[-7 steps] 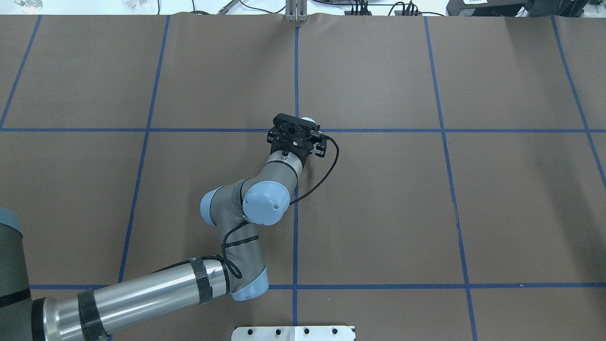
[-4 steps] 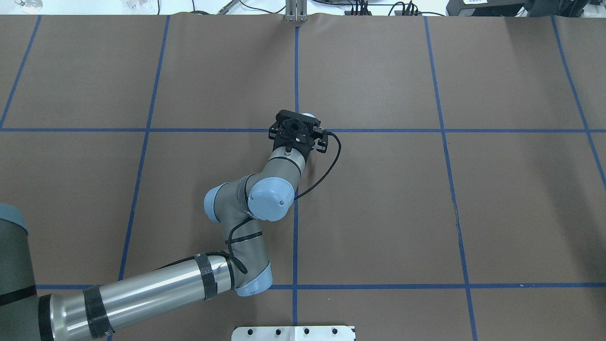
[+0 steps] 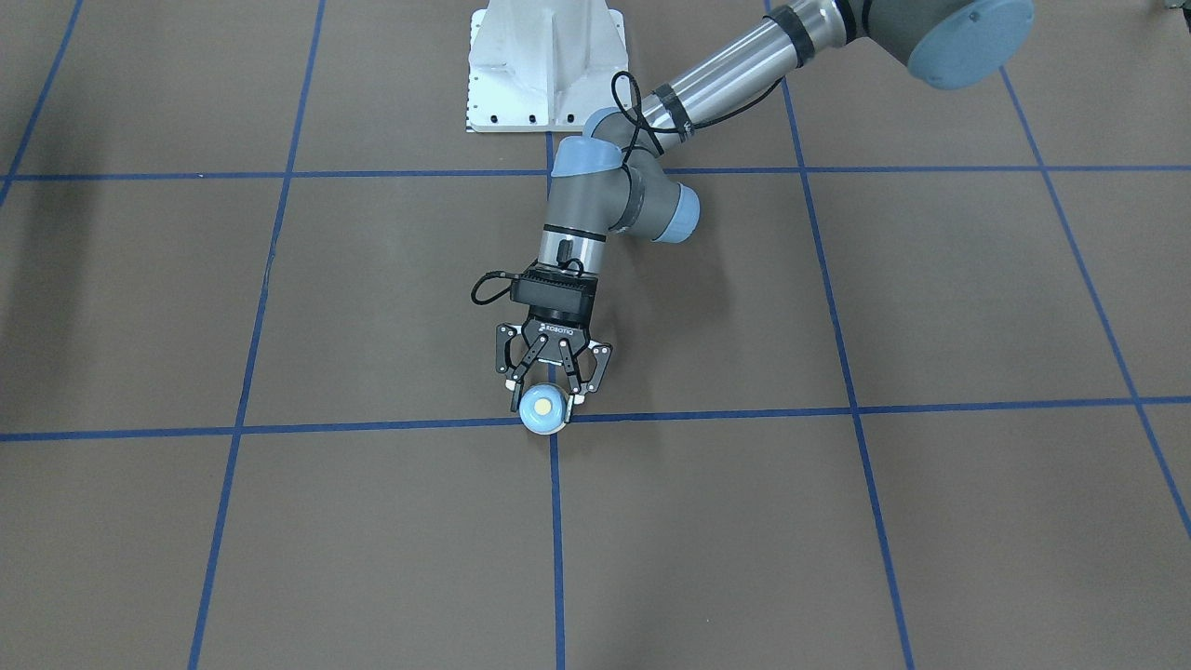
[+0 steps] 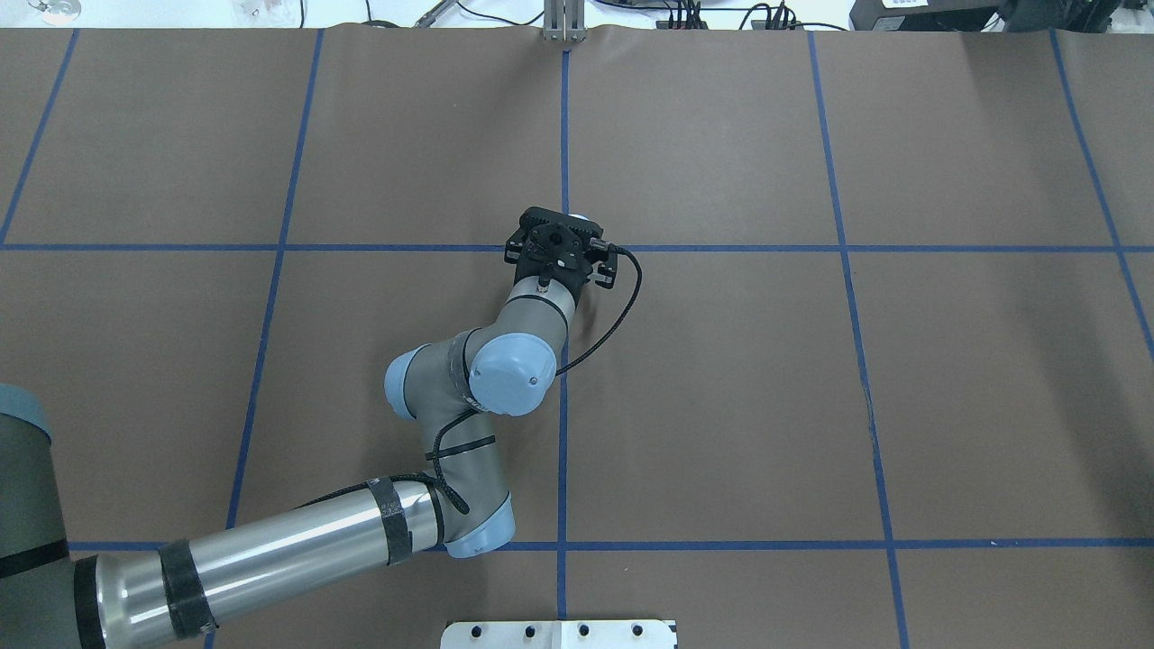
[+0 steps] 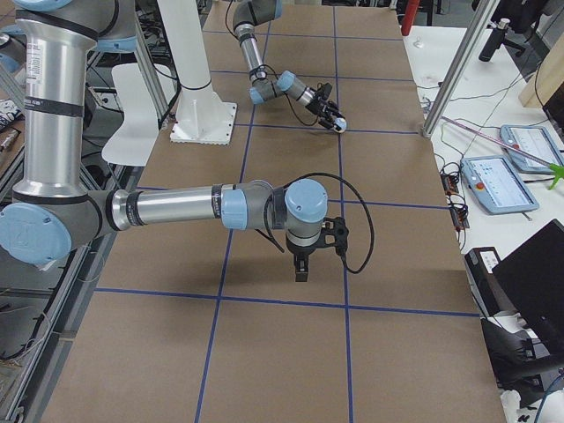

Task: Place and press bell with both arms
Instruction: 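Lower the bell onto the center grid crossing with the left gripper, then release the bell and withdraw the left arm while the right arm moves in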

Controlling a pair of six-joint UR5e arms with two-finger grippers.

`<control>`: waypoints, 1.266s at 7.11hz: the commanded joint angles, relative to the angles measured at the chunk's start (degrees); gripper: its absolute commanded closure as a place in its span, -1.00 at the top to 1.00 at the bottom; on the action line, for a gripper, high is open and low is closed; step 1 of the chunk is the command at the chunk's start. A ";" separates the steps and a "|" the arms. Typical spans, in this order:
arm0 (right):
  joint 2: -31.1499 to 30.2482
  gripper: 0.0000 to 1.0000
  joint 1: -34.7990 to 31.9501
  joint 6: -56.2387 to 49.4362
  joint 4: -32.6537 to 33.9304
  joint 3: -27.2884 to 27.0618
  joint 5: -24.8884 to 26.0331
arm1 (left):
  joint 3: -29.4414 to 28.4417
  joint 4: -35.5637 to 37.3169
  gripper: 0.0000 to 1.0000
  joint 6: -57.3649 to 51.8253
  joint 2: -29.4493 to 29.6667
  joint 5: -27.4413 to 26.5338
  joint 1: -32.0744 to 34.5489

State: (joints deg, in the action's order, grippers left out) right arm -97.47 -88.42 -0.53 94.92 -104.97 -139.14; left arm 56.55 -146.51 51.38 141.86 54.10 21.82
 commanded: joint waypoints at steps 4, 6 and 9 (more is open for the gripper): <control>0.00 0.99 0.00 0.00 0.09 -2.51 -0.16 | 4.51 0.17 1.00 0.13 0.00 2.48 1.55; 3.06 0.99 0.09 0.87 1.22 -2.96 -0.08 | 5.32 4.20 1.00 -0.05 0.08 12.89 8.64; 15.07 0.99 7.77 15.84 1.23 -2.88 -2.45 | 7.61 12.64 1.00 -0.67 -2.54 30.91 19.10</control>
State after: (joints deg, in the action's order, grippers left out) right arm -88.15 -85.15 8.45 95.92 -107.90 -141.36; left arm 63.65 -136.52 50.82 140.80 77.95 36.93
